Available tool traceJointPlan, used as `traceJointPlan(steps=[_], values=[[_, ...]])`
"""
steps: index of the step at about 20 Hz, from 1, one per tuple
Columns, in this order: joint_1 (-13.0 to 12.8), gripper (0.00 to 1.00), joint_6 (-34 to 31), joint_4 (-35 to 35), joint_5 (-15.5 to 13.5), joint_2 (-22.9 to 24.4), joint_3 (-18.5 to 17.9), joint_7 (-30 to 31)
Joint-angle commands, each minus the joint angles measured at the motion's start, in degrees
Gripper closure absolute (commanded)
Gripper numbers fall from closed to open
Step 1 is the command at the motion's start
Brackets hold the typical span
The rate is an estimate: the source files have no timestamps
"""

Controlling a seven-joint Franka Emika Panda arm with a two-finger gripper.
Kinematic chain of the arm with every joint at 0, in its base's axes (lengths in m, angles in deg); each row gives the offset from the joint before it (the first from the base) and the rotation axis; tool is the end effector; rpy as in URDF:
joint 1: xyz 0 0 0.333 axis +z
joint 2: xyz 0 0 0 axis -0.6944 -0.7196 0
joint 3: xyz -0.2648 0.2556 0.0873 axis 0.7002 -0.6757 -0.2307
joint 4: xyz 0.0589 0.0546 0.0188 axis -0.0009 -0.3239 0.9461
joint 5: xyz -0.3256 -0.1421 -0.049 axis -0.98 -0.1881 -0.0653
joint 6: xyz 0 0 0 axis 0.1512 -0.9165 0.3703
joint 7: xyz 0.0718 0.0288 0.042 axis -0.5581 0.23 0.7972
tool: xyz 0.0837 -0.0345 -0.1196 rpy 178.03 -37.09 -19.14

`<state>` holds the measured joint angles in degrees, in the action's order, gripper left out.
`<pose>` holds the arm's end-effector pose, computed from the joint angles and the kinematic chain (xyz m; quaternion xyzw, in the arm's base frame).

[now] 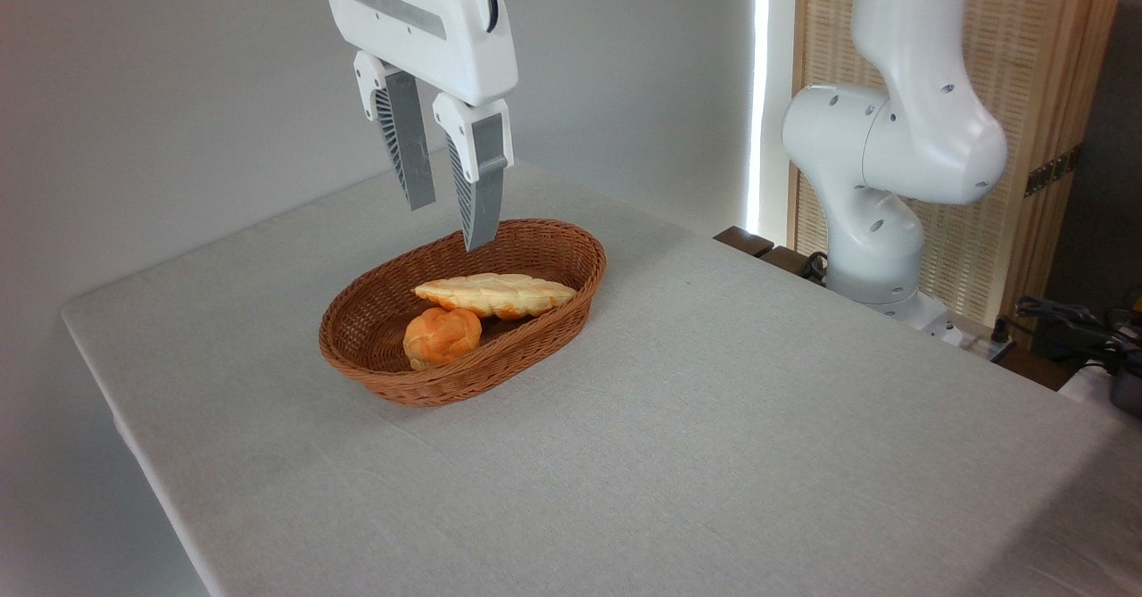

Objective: Put bread into the basket

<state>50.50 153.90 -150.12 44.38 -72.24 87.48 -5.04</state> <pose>0.4910 -0.0567 0.6602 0.9238 -0.3804 0.0287 0.0317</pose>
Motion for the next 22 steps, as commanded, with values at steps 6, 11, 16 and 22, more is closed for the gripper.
traceJointPlan(steps=[6,11,16,22], values=[[-7.4,0.0,-1.98,4.66,2.75,-3.37,-9.06,-3.31],[-7.84,0.0,-1.1,2.9,3.01,-4.07,-7.49,-2.34],[-8.01,0.0,-0.83,0.88,3.36,-3.81,-7.13,-2.6],[-8.01,0.0,0.74,0.79,3.89,-3.55,-7.74,-3.13]])
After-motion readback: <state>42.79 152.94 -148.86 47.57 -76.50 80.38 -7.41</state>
